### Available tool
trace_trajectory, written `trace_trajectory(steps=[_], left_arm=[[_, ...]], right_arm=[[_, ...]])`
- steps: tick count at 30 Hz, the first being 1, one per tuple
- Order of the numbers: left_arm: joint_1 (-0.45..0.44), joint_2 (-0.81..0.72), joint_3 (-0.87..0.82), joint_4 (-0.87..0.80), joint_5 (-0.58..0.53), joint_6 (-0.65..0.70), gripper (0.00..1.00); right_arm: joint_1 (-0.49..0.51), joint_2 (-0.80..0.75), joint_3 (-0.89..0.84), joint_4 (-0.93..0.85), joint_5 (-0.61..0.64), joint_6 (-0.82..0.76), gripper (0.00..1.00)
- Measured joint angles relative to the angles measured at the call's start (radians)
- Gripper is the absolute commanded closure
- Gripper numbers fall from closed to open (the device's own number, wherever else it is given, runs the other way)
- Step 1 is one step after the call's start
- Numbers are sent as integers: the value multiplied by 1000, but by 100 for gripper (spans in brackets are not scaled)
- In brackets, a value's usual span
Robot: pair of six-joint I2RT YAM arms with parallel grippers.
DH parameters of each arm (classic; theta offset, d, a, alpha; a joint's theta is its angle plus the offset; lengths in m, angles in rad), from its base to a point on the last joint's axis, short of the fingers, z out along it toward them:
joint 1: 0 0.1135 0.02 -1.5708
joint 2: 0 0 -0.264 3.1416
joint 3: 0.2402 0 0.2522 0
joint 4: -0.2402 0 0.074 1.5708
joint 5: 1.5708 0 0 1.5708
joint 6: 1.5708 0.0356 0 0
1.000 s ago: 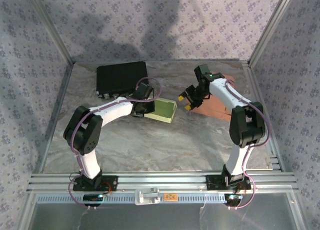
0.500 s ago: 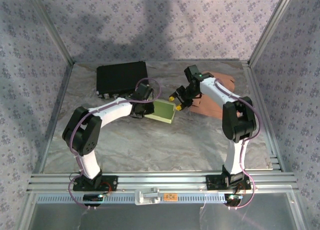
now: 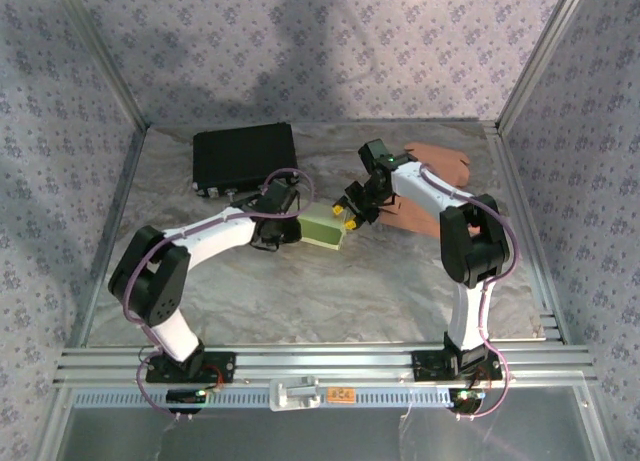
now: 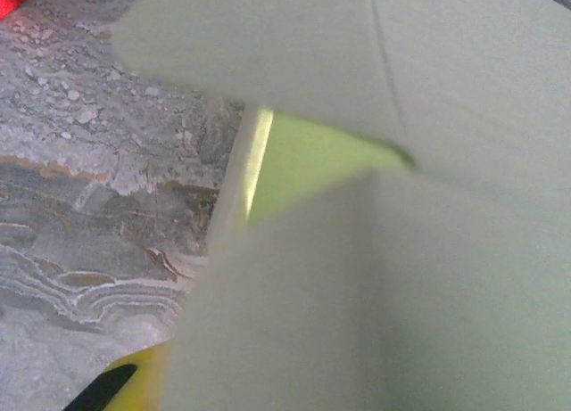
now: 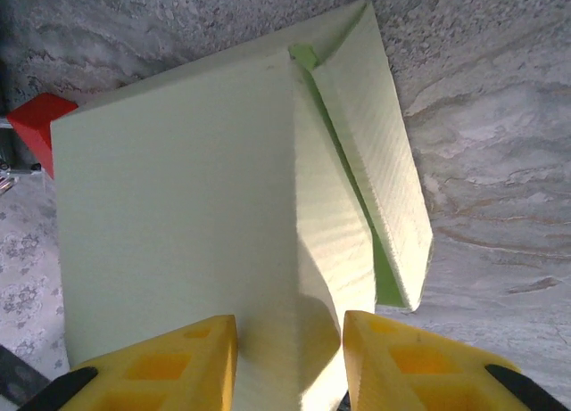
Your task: Fold the paper box
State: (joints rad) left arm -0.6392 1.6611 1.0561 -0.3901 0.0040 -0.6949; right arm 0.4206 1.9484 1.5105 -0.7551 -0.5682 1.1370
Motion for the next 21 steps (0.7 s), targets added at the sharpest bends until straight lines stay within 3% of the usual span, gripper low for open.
trace_trajectory(steps=[2, 14, 17, 21], left_arm=[[-6, -29, -11, -8, 11, -14, 61], [-50, -290, -50, -134, 93, -82, 55], [-8, -344, 38, -230, 114, -91, 55], [132, -326, 203, -312, 171, -71, 53]], right_arm=[[0, 0, 0, 0, 4, -2, 63], [0, 0, 0, -19, 24, -55, 63], [0, 0, 0, -34, 34, -85, 63], [0, 0, 0, -54, 51, -138, 63]])
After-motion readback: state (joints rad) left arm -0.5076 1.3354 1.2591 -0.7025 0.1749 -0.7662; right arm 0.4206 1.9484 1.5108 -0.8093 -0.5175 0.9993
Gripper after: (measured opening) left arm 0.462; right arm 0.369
